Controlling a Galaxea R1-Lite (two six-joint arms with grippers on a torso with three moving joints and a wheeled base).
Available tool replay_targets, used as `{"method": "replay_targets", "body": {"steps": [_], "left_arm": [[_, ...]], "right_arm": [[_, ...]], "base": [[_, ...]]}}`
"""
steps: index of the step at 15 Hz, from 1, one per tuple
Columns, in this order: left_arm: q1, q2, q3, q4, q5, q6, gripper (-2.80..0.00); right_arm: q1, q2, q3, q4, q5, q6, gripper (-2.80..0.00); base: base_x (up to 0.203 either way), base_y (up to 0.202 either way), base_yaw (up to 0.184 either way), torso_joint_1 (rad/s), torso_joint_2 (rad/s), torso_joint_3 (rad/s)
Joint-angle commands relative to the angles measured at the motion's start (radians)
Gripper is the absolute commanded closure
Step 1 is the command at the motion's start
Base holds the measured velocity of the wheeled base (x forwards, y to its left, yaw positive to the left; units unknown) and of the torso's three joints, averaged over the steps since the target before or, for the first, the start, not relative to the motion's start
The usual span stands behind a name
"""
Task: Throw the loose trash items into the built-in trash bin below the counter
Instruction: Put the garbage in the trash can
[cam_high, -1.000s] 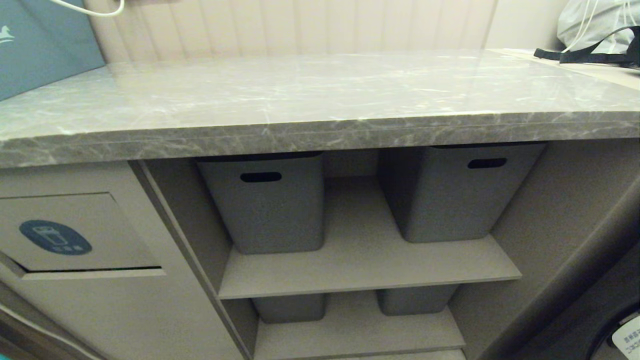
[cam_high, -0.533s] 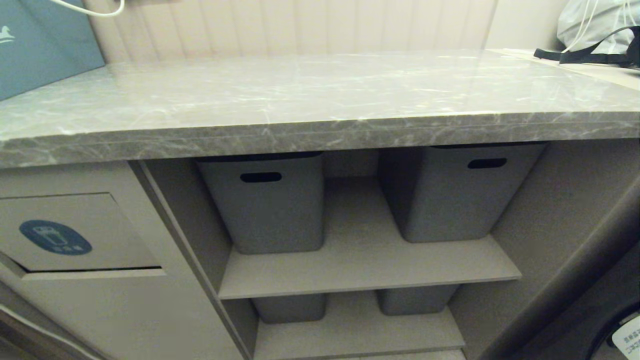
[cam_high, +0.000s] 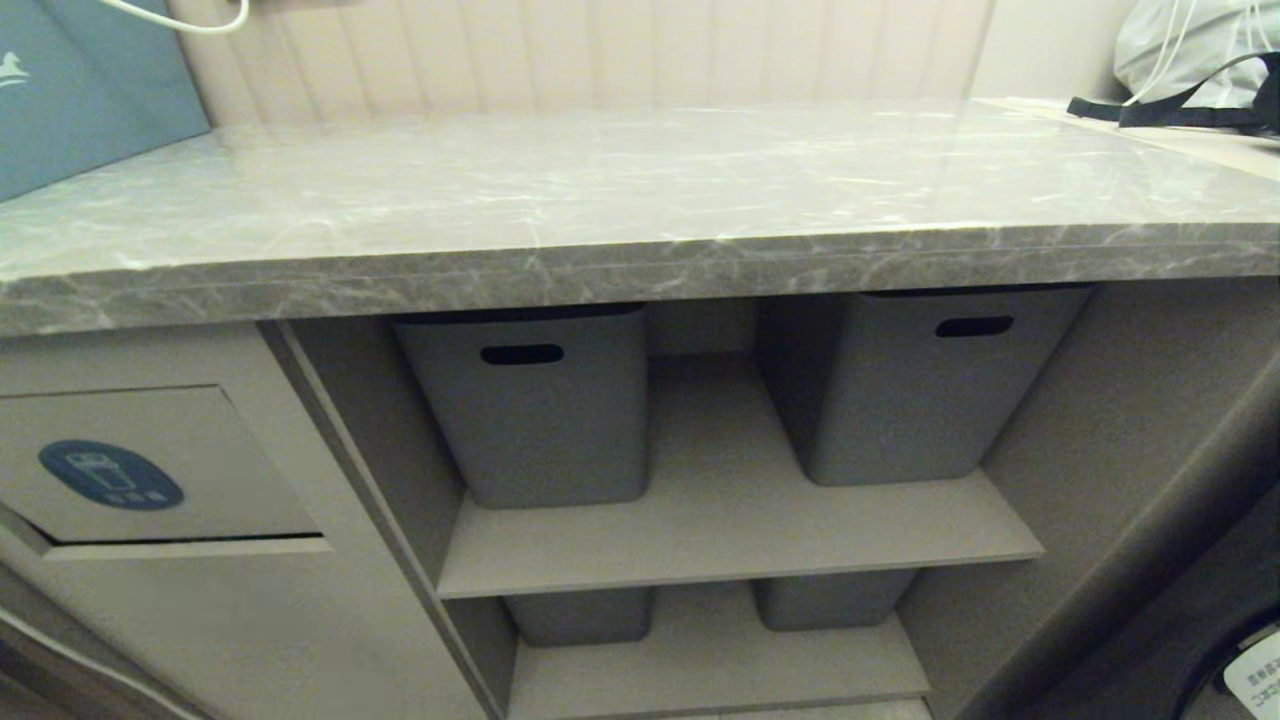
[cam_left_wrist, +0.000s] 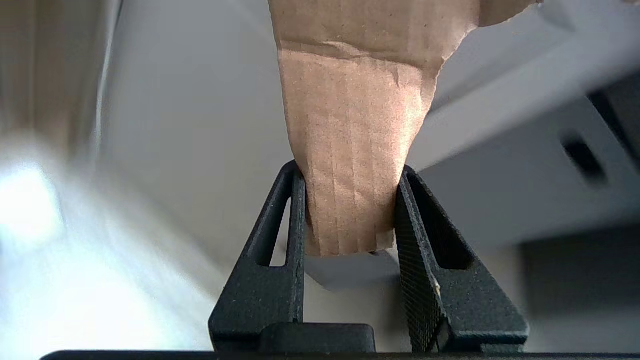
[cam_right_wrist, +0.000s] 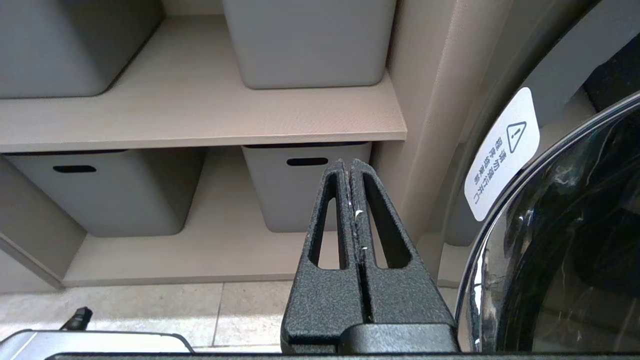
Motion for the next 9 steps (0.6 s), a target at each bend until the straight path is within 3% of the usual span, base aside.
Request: {"method": "replay_targets", "body": {"steps": [1, 6, 9], "left_arm": [[-0.003, 0.117, -0.007, 0.035, 0.006, -0.224, 0.0], [-0.004, 0.532, -0.078, -0.03, -0.051, -0.529, 0.0], [0.066, 0.832, -0.149, -0.151, -0.082, -0.632, 0.0]], "right_arm": [[0.0, -0.001, 0.0, 0.0, 0.0, 0.0, 0.0], [0.0, -0.001, 0.0, 0.0, 0.0, 0.0, 0.0], [0.0, -0.001, 0.0, 0.0, 0.0, 0.0, 0.0]], "base": [[0.0, 0.0, 0.0, 0.0, 0.0, 0.0], [0.0, 0.0, 0.0, 0.0, 0.0, 0.0], [0.0, 0.0, 0.0, 0.0, 0.0, 0.0]]}}
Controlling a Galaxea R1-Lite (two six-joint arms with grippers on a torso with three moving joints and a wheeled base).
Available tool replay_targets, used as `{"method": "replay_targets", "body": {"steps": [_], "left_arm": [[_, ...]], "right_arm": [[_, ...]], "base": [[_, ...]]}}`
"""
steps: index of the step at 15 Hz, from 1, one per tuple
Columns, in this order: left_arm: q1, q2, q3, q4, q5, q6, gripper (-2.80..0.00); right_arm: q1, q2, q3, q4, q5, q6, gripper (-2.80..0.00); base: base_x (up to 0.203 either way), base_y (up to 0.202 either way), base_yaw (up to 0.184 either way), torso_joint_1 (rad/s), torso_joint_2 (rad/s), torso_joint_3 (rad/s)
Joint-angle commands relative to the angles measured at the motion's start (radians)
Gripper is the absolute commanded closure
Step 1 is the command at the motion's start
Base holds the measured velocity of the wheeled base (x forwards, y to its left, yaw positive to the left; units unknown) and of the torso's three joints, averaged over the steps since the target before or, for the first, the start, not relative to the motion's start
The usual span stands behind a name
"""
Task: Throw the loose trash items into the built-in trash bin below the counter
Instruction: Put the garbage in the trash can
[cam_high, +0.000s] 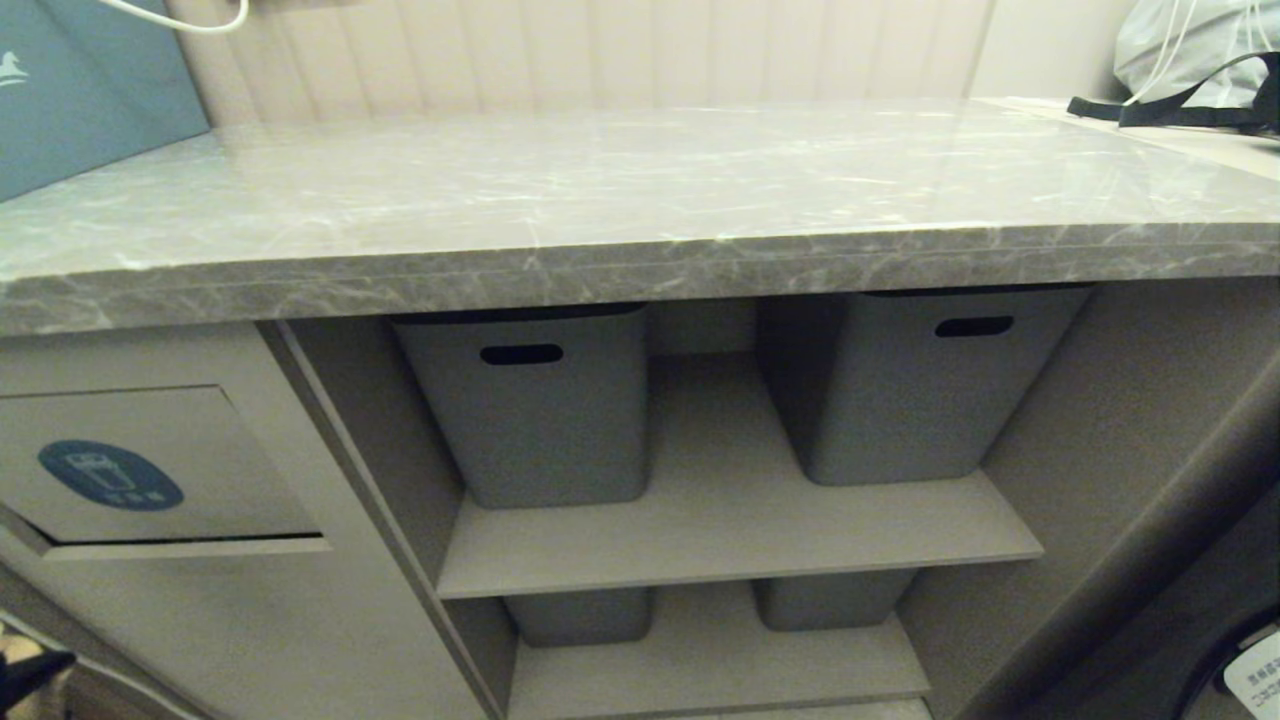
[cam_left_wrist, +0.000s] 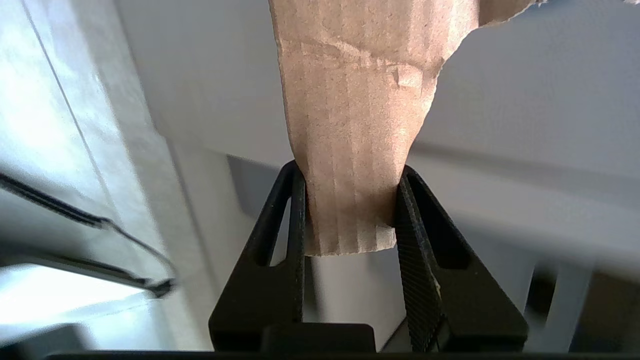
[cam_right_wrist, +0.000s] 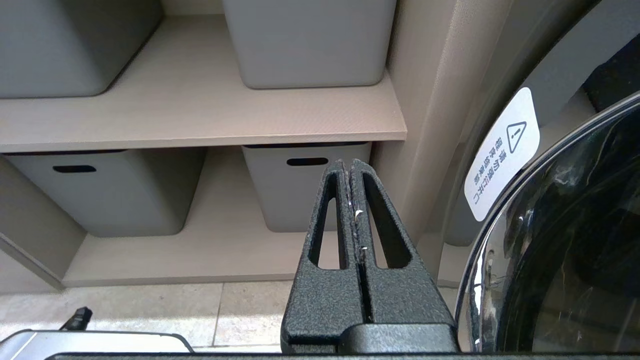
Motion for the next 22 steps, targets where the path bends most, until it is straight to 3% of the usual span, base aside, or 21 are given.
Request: {"method": "replay_targets", "body": {"steps": [1, 3, 5, 7, 9, 11, 14, 17, 22], "left_arm": [[0.076, 0.259, -0.044, -0.065, -0.025, -0.027, 0.0], [0.214, 0.397, -0.097, -0.167, -0.145, -0.042, 0.0], [0.286, 0.505, -0.122, -0.253, -0.274, -0.045, 0.0], [0.324, 0.564, -0.133, -0.404, -0.438, -0.04, 0.0], [0.328, 0.592, -0.137, -0.459, -0.539, 0.025, 0.0], [0.329, 0.596, -0.133, -0.48, -0.589, 0.064, 0.0], [0.329, 0.629, -0.143, -0.49, -0.617, 0.053, 0.0], [0.33, 0.685, -0.156, -0.605, -0.679, 0.039, 0.0], [0.334, 0.747, -0.165, -0.713, -0.689, 0.034, 0.0]], "right_arm": [[0.0, -0.001, 0.0, 0.0, 0.0, 0.0, 0.0], [0.0, -0.001, 0.0, 0.0, 0.0, 0.0, 0.0], [0.0, -0.001, 0.0, 0.0, 0.0, 0.0, 0.0], [0.0, -0.001, 0.0, 0.0, 0.0, 0.0, 0.0], [0.0, -0.001, 0.0, 0.0, 0.0, 0.0, 0.0], [0.0, -0.001, 0.0, 0.0, 0.0, 0.0, 0.0], [0.0, -0.001, 0.0, 0.0, 0.0, 0.0, 0.0], [0.0, -0.001, 0.0, 0.0, 0.0, 0.0, 0.0], [0.0, -0.001, 0.0, 0.0, 0.0, 0.0, 0.0]], "base": [[0.0, 0.0, 0.0, 0.0, 0.0, 0.0], [0.0, 0.0, 0.0, 0.0, 0.0, 0.0], [0.0, 0.0, 0.0, 0.0, 0.0, 0.0], [0.0, 0.0, 0.0, 0.0, 0.0, 0.0], [0.0, 0.0, 0.0, 0.0, 0.0, 0.0], [0.0, 0.0, 0.0, 0.0, 0.0, 0.0], [0.0, 0.0, 0.0, 0.0, 0.0, 0.0], [0.0, 0.0, 0.0, 0.0, 0.0, 0.0], [0.0, 0.0, 0.0, 0.0, 0.0, 0.0]]}}
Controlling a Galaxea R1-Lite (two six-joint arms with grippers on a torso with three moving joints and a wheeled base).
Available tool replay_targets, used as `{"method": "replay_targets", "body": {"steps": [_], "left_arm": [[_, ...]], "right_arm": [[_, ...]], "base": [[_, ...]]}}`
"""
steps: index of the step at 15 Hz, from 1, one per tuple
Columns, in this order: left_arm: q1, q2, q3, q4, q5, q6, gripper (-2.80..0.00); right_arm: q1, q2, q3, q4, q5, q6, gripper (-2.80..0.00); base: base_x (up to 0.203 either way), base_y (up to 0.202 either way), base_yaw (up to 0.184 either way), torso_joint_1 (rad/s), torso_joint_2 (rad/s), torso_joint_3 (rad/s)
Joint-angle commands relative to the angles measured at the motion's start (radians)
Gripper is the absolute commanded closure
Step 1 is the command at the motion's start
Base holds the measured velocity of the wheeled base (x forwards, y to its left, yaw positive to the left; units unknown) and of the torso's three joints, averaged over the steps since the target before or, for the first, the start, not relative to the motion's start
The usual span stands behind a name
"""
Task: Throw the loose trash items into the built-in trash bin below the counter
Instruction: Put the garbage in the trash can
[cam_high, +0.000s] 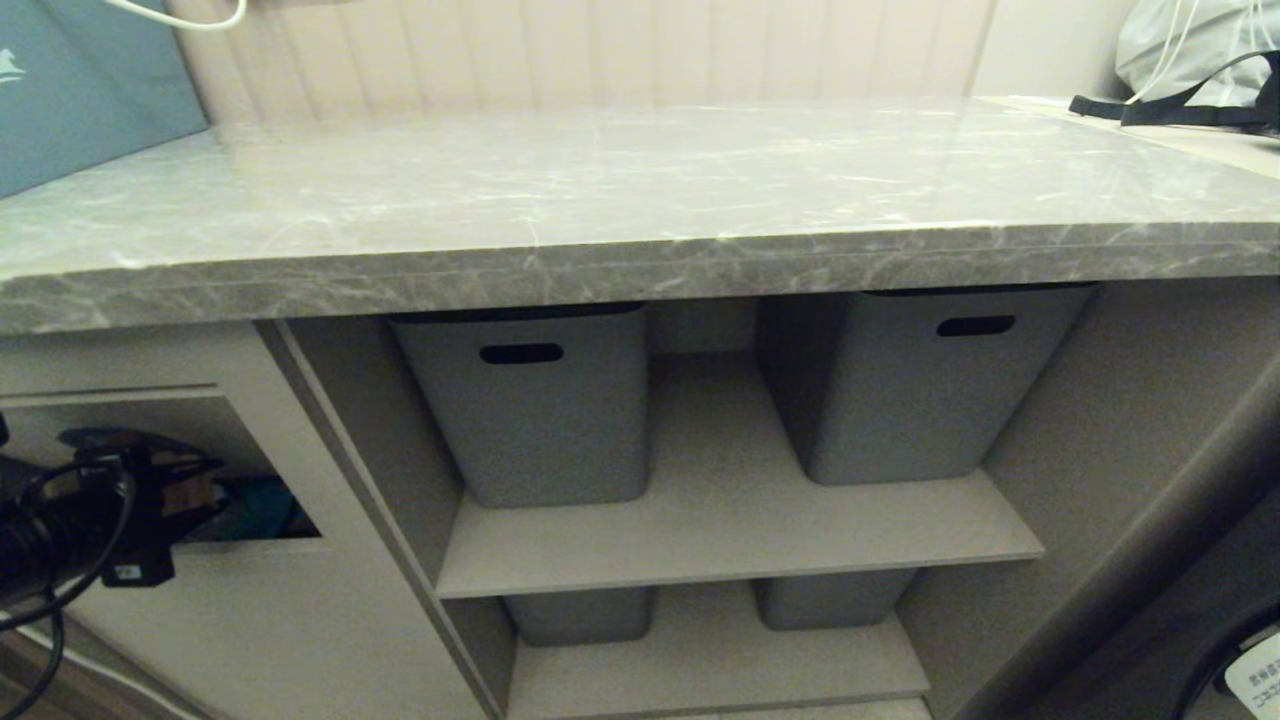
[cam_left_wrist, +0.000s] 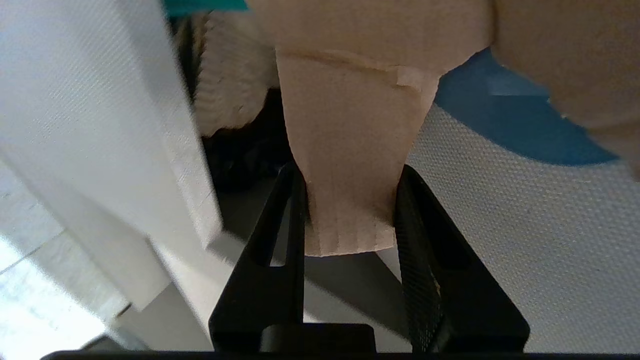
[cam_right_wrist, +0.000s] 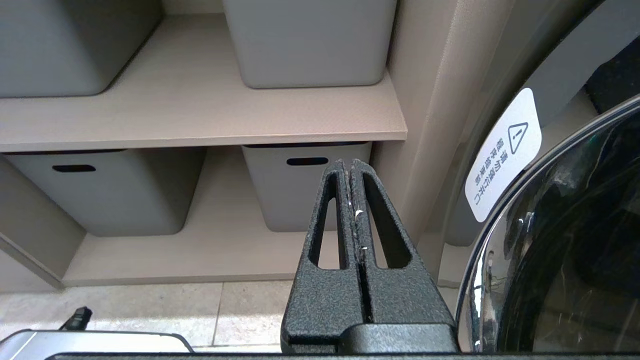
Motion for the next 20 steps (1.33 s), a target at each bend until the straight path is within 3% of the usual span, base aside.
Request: {"method": "replay_targets", "body": {"steps": [1, 5, 7, 20], "left_arm": [[0.0, 0.031, 0.01, -0.04, -0.004, -0.009, 0.0], [0.002, 0.092, 0.051, -0.155, -0.01, -0.009, 0.0], [0.002, 0.093, 0.055, -0.164, -0.044, -0.024, 0.0], [-0.045, 0.164, -0.012, -0.205, -0.046, -0.06, 0.0]], "right_arm": [[0.0, -0.001, 0.0, 0.0, 0.0, 0.0, 0.0], [0.0, -0.001, 0.0, 0.0, 0.0, 0.0, 0.0], [0.0, -0.001, 0.0, 0.0, 0.0, 0.0, 0.0], [0.0, -0.001, 0.0, 0.0, 0.0, 0.0, 0.0]], "base": [[0.0, 0.0, 0.0, 0.0, 0.0, 0.0], [0.0, 0.0, 0.0, 0.0, 0.0, 0.0], [0.0, 0.0, 0.0, 0.0, 0.0, 0.0], [0.0, 0.0, 0.0, 0.0, 0.0, 0.0]]}}
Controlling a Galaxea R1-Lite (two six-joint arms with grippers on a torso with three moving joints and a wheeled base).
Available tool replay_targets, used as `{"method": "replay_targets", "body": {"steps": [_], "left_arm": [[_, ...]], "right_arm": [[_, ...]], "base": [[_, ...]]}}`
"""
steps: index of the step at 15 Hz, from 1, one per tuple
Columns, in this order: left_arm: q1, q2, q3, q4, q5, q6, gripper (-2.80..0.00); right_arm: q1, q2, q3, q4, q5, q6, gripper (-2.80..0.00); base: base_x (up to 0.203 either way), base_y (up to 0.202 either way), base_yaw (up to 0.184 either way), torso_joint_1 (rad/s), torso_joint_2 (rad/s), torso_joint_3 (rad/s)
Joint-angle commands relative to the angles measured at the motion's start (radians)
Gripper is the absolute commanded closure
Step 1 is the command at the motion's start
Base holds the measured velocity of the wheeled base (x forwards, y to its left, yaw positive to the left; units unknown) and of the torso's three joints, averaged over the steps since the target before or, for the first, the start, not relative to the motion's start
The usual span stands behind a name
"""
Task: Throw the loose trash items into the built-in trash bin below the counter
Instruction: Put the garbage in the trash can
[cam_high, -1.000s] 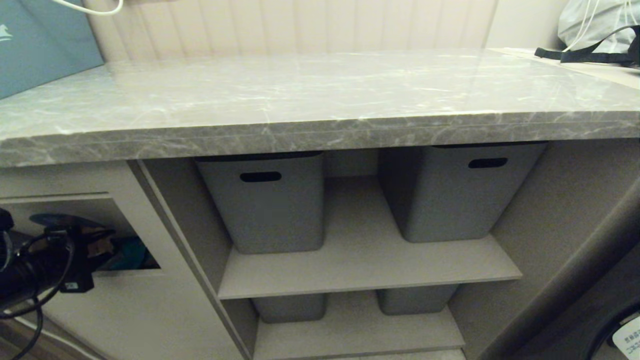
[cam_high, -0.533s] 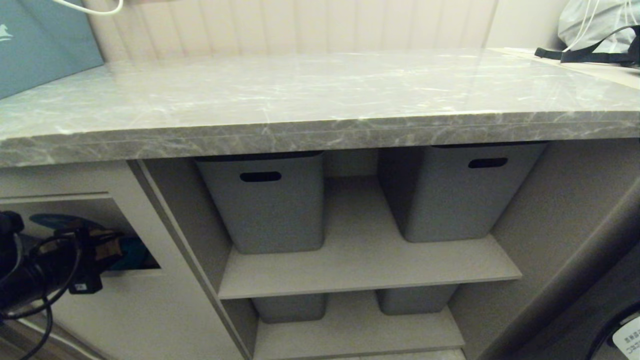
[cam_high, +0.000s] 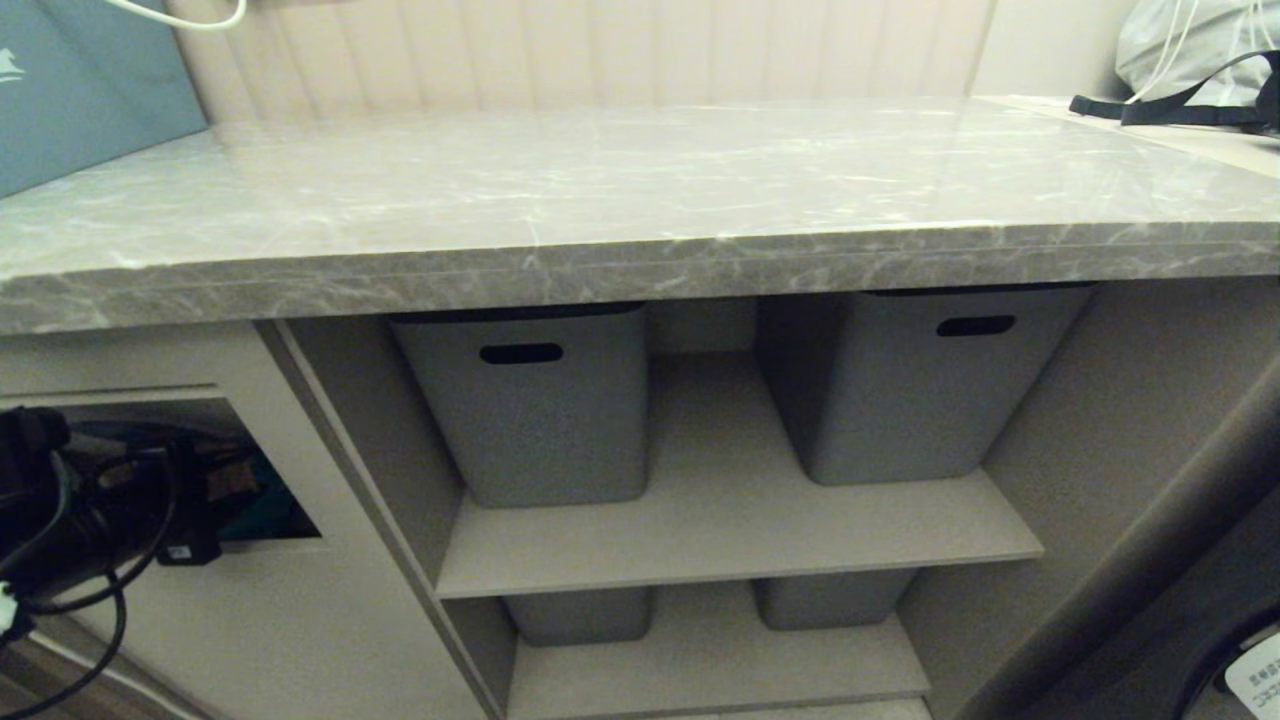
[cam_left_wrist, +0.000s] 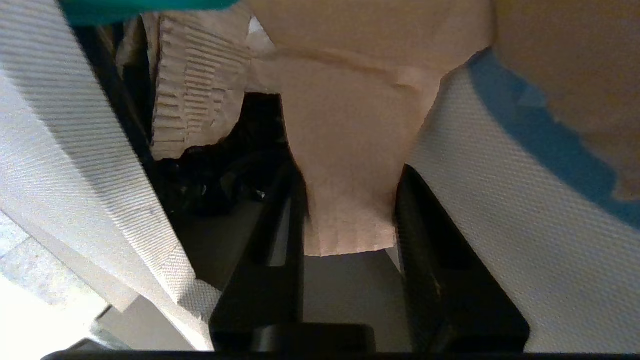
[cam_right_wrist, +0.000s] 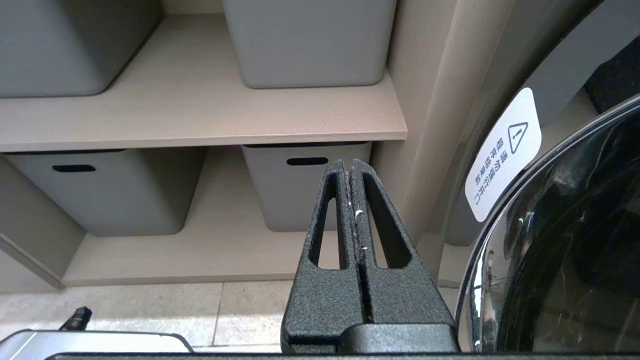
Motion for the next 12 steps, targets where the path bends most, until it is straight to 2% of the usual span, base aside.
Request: {"method": "replay_targets", "body": {"steps": [1, 4, 12], "left_arm": [[-0.007, 0.008, -0.001, -0.006, -0.003, -0.008, -2.8], [-0.019, 0.008, -0.006, -0.006, -0.003, -0.036, -2.8], [-0.036, 0.002, -0.019, -0.014, -0.001, -0.053, -2.8]], "right_arm": [[0.0, -0.001, 0.0, 0.0, 0.0, 0.0, 0.0], [0.0, -0.001, 0.0, 0.0, 0.0, 0.0, 0.0], [0.0, -0.001, 0.0, 0.0, 0.0, 0.0, 0.0]], "base": [[0.0, 0.0, 0.0, 0.0, 0.0, 0.0], [0.0, 0.0, 0.0, 0.0, 0.0, 0.0], [0.0, 0.0, 0.0, 0.0, 0.0, 0.0]]}}
